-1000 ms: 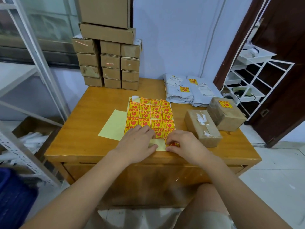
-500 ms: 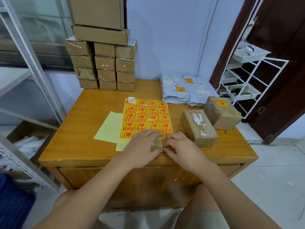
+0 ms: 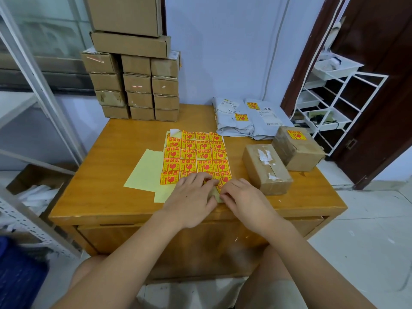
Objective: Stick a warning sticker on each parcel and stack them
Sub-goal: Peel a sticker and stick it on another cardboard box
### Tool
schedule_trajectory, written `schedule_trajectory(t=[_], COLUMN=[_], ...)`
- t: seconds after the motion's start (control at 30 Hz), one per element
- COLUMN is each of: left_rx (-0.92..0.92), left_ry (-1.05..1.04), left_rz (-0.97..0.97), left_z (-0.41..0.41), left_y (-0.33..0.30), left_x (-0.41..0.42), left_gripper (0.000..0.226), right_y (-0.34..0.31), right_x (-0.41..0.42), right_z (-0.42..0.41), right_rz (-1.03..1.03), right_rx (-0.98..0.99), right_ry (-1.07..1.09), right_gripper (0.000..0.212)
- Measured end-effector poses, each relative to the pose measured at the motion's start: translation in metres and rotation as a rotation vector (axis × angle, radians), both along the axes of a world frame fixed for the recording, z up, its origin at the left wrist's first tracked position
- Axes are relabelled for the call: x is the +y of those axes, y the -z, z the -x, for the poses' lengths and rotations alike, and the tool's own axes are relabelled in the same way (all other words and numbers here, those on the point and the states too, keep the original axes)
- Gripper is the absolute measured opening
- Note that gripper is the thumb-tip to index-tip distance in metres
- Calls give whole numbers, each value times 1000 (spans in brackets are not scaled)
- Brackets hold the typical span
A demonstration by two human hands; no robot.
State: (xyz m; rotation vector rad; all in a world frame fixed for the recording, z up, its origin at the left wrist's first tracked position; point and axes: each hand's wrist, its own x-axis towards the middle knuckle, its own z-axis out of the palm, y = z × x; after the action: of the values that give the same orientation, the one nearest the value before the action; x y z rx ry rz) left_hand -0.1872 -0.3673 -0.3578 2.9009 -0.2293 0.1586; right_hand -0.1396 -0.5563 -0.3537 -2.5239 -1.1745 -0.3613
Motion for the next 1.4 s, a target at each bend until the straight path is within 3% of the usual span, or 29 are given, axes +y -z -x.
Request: schedule_trajectory(t=[0.5,0.77,0.9,1.07,1.27,1.4], left_rx=[31,47,57,71,108,31], left_ry=[-13,-13,-16,-8,6,33], left_rz=[10,15,7,3,59,98], left_z=[-2,-2,-2,-3,-6,-4], left_y=[-1,-2,-5,-9,-20,-27], left_x=[0,0,-1,-1,3,8], left_gripper=[52,53,51,53,63,44], right_y=[-12,-17,-17,-27,-36,-34], right_x=[-8,-16,-20,-21,-28,-33], right_z=[4,12,13,15,18,17], right_rz=[-86,-267,-350,-535,-536,-509], right_rx=[156,138,169,284,245,182], right_ry=[8,110,215,329,316,310], right_gripper=[7,17,4,19,8,8])
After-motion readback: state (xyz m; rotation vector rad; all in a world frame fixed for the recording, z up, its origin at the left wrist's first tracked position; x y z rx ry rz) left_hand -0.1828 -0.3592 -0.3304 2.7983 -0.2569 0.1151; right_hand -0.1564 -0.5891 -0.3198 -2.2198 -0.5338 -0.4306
